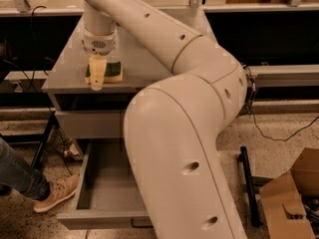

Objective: Place sponge into middle drawer

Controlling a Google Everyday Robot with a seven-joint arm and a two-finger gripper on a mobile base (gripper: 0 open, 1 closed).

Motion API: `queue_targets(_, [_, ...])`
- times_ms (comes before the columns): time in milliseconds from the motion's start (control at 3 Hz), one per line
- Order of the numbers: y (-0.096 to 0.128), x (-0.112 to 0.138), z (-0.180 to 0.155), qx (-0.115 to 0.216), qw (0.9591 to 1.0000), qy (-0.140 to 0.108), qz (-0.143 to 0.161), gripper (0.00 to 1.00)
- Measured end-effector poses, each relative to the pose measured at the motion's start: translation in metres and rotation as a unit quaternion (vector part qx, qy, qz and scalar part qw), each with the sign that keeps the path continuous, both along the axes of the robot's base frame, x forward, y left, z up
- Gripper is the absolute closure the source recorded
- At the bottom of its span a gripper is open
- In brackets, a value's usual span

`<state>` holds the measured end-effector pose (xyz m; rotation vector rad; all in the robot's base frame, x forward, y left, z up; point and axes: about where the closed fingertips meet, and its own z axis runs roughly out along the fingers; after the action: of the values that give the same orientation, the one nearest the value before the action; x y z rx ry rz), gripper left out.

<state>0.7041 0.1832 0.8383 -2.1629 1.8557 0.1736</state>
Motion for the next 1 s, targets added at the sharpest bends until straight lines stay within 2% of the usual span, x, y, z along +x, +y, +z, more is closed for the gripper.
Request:
queue_targets(333, [-0.001, 0.0, -0.008, -0.011, 0.9998, 0.014, 0.005, 0.5])
queue_targets(667, [-0.005, 0.001, -0.007, -0.016, 0.9997, 0.015, 0.005, 0.73])
queue_targets(1000, [-0.025, -0.007, 0.029, -0.015, 0.9998, -0.012, -0.003, 0.96])
